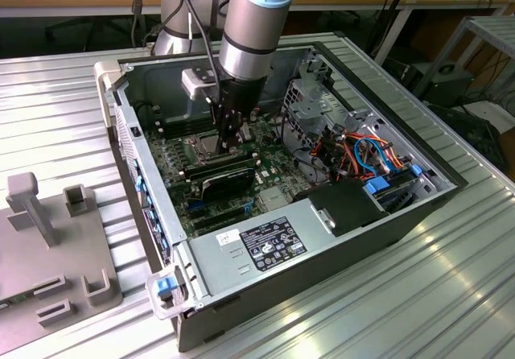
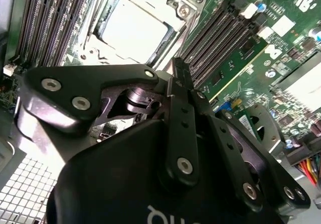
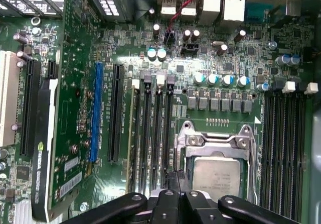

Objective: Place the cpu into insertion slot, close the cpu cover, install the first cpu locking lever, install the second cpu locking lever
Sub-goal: 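Install the second cpu locking lever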

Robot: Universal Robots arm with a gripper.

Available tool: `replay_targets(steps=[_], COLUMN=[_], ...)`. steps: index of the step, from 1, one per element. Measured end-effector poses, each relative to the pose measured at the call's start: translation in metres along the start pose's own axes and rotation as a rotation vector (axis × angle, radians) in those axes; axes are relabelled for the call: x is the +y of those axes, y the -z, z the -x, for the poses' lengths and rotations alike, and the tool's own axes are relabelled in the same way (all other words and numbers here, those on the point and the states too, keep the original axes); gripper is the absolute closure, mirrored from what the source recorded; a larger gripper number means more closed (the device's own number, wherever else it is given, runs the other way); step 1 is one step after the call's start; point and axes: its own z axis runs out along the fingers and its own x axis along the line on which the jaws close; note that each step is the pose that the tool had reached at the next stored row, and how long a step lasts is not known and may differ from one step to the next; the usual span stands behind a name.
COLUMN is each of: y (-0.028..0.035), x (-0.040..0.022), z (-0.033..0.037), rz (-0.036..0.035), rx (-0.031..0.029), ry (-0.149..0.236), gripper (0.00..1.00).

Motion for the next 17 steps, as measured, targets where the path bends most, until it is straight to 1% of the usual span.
replay_targets(steps=[3,5,6,7,10,17], y=[-0.0011,-0.0042,-0.0068,-0.0094,-0.0100,-0.0104], x=[0.0035,0.0124,0.0191,0.0236,0.0251,0.0259], z=[0.0003,0.0007,0.0011,0.0013,0.0014,0.0015], rz=[-0.0001,-0.0001,-0.0001,0.0000,0.0000,-0.0001], rx=[-0.0002,-0.0001,-0.0002,-0.0002,-0.0003,-0.0003], ry=[0.000,0.000,-0.001,-0.001,-0.001,-0.001], gripper=[0.89,0.89,0.89,0.89,0.89,0.89])
